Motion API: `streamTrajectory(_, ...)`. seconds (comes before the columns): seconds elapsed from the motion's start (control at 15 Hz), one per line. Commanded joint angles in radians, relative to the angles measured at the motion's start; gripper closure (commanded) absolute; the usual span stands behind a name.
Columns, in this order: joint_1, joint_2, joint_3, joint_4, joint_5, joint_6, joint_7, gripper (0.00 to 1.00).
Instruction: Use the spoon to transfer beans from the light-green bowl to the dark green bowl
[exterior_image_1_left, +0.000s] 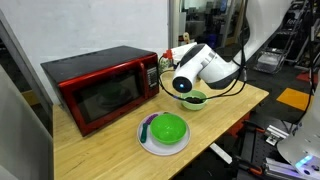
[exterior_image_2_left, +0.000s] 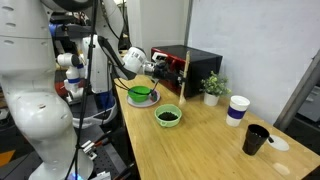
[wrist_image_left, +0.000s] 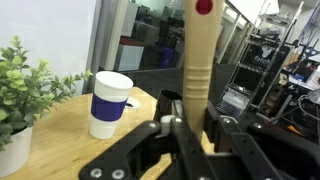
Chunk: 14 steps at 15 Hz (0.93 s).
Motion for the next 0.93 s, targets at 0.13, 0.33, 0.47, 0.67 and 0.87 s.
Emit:
streamTrajectory(0.13, 0.029, 0.028, 0.029, -0.004, -0.012, -0.037, 0.059, 0.94)
streamTrajectory(0.33, 0.029, 0.029, 0.031, -0.006, -0.015, -0.029, 0.07, 0.94)
streamTrajectory(0.47, 0.028, 0.023, 0.032, -0.009, -0.011, -0.026, 0.075, 0.94)
streamTrajectory(0.67, 0.028, 0.025, 0.032, -0.009, -0.014, -0.026, 0.08, 0.94)
streamTrajectory(0.87, 0.025, 0.023, 0.033, -0.001, 0.001, -0.016, 0.059, 0.78)
